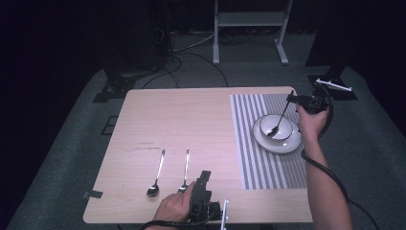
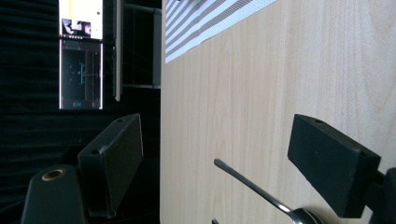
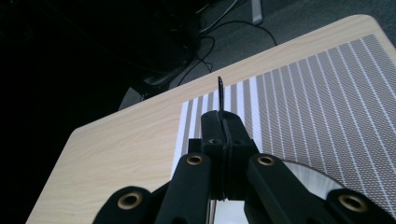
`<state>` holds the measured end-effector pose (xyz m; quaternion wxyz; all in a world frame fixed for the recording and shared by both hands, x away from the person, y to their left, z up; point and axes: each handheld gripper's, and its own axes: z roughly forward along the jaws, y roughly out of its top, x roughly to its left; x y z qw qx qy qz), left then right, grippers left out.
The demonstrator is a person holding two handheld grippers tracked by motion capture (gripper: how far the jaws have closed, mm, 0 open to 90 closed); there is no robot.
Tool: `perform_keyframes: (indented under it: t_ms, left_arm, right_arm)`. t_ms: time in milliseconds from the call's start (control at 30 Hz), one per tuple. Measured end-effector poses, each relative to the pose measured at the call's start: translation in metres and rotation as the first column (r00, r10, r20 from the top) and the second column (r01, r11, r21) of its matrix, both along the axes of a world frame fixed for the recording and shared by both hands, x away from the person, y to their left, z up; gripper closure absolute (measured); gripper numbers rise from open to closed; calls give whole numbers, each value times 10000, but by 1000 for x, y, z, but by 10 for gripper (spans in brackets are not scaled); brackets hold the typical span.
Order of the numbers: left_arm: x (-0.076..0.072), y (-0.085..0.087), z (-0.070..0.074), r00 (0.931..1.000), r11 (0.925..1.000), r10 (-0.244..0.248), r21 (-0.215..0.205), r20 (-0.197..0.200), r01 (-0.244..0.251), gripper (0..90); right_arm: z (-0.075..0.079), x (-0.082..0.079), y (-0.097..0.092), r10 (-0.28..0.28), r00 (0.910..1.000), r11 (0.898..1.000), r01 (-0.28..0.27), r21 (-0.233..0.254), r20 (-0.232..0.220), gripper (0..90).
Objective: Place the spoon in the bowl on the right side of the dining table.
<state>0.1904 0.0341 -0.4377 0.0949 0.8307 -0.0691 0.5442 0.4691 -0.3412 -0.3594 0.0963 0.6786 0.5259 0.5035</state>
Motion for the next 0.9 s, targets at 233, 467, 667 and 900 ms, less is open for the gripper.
perform_keyframes:
  t_ms: [233, 467, 667, 900]
  left_arm:
    - [0, -1, 0, 10000, 10000, 52, 74, -57, -52, 167]
    - [1, 0, -2, 10000, 10000, 19, 73, -60, -18, 167]
    - [1, -2, -2, 10000, 10000, 24, 69, -54, -24, 167]
    - [2, -3, -3, 9999, 9999, 73, 125, -79, -72, 167]
  right_arm:
    - [-6, -4, -12, -687, 9975, 9976, 687, -3, 148, 893]
    - [-18, -9, -24, -1092, 9940, 9939, 1090, 152, 87, 892]
    - [-26, -14, -31, -1146, 9933, 9932, 1142, 226, 142, 890]
    - [-35, -16, -34, -978, 9952, 9944, 979, 387, -39, 886]
